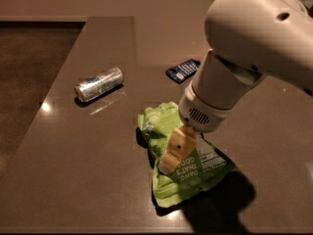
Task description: Pick green rice chip bag
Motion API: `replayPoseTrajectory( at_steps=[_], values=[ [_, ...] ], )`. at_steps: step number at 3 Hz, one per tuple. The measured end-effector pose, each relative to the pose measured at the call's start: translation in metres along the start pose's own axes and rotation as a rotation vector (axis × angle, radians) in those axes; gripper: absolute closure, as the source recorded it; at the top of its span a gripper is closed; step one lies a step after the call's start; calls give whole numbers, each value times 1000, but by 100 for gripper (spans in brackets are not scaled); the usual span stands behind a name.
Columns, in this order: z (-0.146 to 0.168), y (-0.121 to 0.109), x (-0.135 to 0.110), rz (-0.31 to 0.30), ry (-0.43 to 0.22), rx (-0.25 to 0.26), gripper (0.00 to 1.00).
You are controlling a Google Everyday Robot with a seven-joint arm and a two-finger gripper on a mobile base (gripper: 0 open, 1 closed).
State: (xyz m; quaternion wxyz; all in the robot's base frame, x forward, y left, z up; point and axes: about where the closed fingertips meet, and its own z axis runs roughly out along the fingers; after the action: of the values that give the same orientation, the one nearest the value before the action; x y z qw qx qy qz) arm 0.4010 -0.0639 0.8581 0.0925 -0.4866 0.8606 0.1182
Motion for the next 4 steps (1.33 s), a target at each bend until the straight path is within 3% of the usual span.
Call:
replayPoseTrajectory(
  at_steps=[2, 3, 4],
  values=[
    [1, 10, -5, -9, 5, 1, 64],
    [-25, 11, -8, -44, -23, 32, 87],
    [-63, 10, -11, -94, -60, 81, 100]
  ],
)
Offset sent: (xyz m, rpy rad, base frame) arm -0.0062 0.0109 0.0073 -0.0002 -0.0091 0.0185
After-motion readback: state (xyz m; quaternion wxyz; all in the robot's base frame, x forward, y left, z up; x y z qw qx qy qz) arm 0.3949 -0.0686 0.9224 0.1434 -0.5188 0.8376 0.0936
